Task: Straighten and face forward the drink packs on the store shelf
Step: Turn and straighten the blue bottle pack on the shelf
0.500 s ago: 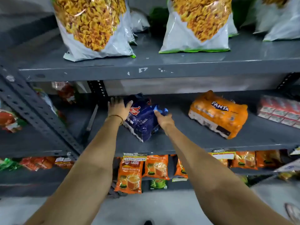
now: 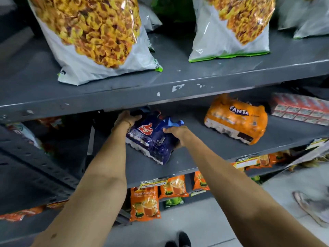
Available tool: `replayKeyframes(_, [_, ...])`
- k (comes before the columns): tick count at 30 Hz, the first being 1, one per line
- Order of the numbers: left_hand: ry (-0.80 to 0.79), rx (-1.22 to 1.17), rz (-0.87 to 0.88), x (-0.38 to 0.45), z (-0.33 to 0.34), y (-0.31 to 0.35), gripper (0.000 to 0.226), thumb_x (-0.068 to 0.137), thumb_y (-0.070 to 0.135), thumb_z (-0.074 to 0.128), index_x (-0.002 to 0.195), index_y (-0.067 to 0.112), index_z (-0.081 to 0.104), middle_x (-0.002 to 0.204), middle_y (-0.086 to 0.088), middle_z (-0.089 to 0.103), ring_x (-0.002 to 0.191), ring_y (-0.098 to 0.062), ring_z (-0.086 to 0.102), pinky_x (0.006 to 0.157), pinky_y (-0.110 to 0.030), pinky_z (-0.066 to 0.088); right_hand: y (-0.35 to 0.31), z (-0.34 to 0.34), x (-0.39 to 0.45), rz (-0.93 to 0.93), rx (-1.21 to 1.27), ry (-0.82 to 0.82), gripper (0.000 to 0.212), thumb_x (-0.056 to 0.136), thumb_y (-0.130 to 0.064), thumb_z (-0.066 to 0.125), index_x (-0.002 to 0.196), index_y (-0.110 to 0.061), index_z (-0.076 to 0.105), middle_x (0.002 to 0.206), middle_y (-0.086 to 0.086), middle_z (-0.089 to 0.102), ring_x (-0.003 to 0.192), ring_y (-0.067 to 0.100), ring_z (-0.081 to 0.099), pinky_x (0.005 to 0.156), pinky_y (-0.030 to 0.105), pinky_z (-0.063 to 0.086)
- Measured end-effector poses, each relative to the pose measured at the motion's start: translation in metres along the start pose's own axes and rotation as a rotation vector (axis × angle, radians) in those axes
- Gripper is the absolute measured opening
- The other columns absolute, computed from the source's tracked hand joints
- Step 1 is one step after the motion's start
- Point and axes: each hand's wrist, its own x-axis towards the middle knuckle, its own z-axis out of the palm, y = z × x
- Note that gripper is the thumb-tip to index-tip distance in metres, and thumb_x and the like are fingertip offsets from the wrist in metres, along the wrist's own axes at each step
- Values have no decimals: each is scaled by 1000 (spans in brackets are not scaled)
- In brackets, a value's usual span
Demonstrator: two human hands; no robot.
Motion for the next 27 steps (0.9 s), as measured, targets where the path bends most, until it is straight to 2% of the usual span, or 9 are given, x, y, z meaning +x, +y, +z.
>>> replayKeyframes(4, [86, -120, 11, -22, -9, -17, 56, 82, 38, 64, 123, 0, 56, 124, -25, 60, 112, -38, 58, 94, -43, 48, -2, 4, -14, -153, -236, 124, 56, 68, -30, 79, 114, -6, 58, 115, 15, 67, 102, 34, 65, 85, 50, 56])
replayKeyframes(6, [179, -204, 63, -42, -14, -24, 50, 83, 33, 64, 122, 2, 57, 122, -23, 62, 110, -37, 59, 93, -40, 48, -3, 5, -23, -242, -309, 162, 60, 66, -32, 79, 115, -7, 56, 116, 12, 66, 104, 30, 64, 89, 43, 55])
replayKeyframes(8, [284, -311, 124, -66, -18, -30, 47, 83, 27, 66, 122, 4, 56, 121, -20, 63, 111, -35, 59, 91, -34, 45, -4, 5, -31, -340, -346, 166, 72, 66, -31, 80, 125, -6, 47, 124, 11, 61, 113, 30, 59, 94, 37, 51])
replayKeyframes(11, [372, -353, 201, -99, -18, -41, 52, 81, 20, 69, 127, 4, 52, 126, -22, 58, 115, -34, 55, 98, -37, 45, 4, 1, -44, -529, -409, 150, 84, 68, -26, 80, 136, -5, 35, 135, 15, 52, 124, 33, 51, 102, 41, 45])
replayKeyframes(14, [414, -323, 201, -129, -3, -57, 65, 82, 20, 69, 137, 1, 40, 135, -27, 45, 126, -36, 45, 106, -42, 37, 24, -7, -51, -676, -475, 134, 83, 73, -24, 78, 140, -11, 31, 137, 15, 44, 125, 34, 47, 104, 44, 43])
replayKeyframes(17, [426, -271, 127, -157, 24, -72, 70, 85, 25, 65, 140, 1, 31, 143, -27, 35, 134, -39, 34, 108, -44, 32, 51, -13, -54, -727, -532, 106, 86, 78, -22, 74, 146, -18, 22, 141, 13, 37, 129, 33, 43, 105, 42, 39])
replayKeyframes(21, [433, -226, 108, -178, 47, -94, 71, 83, 25, 67, 138, -2, 31, 138, -28, 39, 125, -42, 44, 101, -46, 40, 80, -16, -52, -738, -554, 61, 85, 81, -15, 71, 147, -21, 18, 145, 9, 34, 132, 31, 44, 104, 47, 45])
replayKeyframes(24, [372, -302, 115, -182, 42, -103, 74, 73, 23, 77, 133, 1, 38, 134, -21, 49, 122, -35, 51, 100, -48, 46, 79, -21, -51, -734, -605, 59, 88, 80, -16, 72, 148, -21, 16, 146, 8, 38, 132, 29, 45, 104, 46, 45])
replayKeyframes(27, [424, -542, 53, -182, 29, -91, 70, 78, 33, 72, 136, 8, 40, 139, -12, 49, 126, -24, 49, 100, -30, 41, 75, -26, -58, -725, -512, 21, 88, 75, -37, 75, 145, -21, 24, 145, 7, 41, 130, 27, 46, 103, 44, 44])
